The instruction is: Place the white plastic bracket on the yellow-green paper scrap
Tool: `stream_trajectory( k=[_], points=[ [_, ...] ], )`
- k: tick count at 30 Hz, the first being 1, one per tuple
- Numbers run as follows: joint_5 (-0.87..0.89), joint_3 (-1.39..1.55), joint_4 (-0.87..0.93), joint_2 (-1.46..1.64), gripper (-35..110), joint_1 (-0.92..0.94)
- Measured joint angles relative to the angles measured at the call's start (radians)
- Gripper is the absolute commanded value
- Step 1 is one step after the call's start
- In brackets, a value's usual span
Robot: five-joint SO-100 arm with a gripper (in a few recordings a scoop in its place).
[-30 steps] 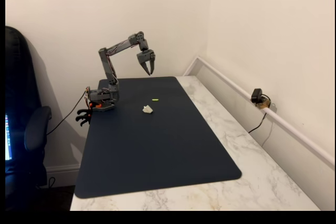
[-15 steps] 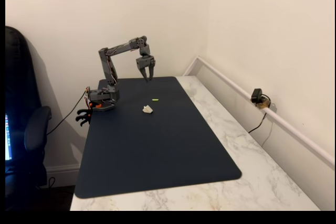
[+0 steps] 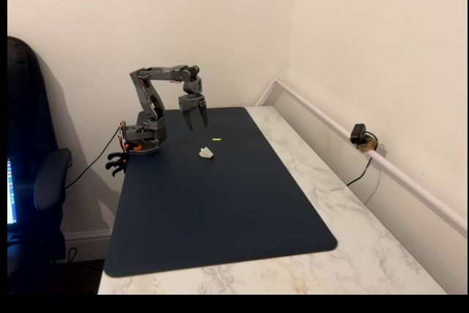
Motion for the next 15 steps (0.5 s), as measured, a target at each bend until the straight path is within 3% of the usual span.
stream_trajectory(
  k=[15],
  points=[
    [0.002,0.043,-0.245,-0.282,37,0.0]
  ],
)
